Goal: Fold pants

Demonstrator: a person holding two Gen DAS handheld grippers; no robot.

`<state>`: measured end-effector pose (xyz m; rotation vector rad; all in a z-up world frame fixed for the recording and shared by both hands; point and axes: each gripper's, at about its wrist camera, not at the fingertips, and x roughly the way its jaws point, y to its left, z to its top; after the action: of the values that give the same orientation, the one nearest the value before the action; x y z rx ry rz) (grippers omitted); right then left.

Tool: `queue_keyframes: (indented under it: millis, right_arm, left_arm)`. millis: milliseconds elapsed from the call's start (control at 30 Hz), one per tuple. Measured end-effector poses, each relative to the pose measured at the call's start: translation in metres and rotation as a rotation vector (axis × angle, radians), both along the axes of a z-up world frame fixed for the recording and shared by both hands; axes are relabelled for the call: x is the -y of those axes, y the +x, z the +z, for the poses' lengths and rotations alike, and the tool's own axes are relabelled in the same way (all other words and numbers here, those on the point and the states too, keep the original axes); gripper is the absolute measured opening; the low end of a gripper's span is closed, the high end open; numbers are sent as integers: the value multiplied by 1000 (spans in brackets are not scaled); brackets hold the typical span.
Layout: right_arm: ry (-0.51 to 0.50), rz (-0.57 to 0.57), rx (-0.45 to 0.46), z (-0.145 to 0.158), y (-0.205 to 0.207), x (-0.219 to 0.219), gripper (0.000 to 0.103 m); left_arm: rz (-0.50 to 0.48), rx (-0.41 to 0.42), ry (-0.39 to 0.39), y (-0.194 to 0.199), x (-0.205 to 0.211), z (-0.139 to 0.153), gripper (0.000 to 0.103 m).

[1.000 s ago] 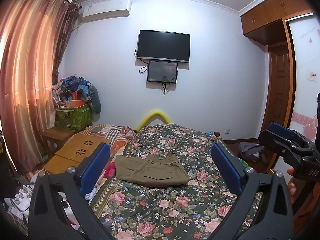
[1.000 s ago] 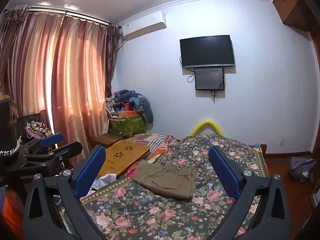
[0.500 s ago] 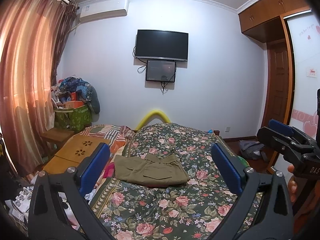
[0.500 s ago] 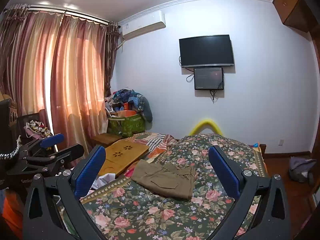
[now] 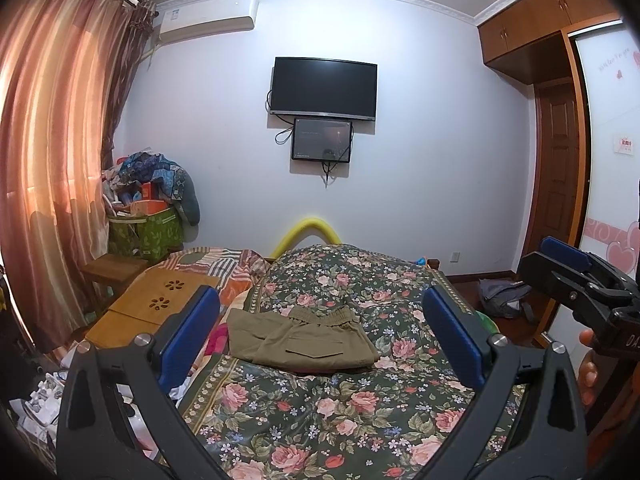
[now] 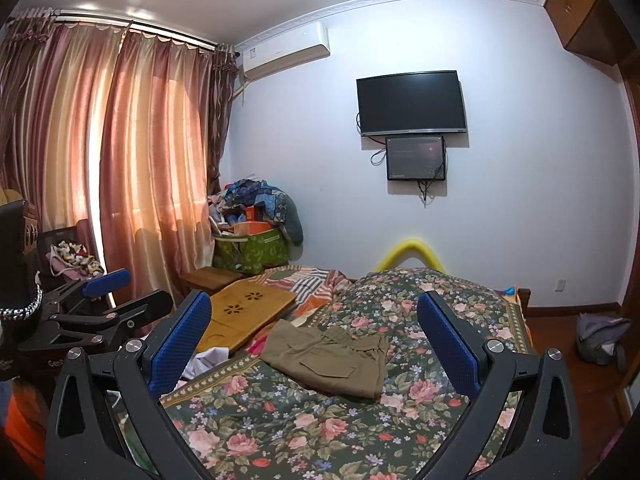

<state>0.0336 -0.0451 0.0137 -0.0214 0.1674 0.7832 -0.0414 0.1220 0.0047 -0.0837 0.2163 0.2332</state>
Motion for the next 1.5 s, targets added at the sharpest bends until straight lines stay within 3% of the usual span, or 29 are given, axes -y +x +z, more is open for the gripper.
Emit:
queue_keyframes:
  millis: [567, 1500]
  right_arm:
    - [2, -6, 1, 0, -2, 2, 102]
    - [-9, -16, -17, -1, -2, -2, 102]
  left_arm:
    - [-12, 3, 23, 1, 6, 0, 103]
    - [-36, -15, -21, 5, 4, 0, 103]
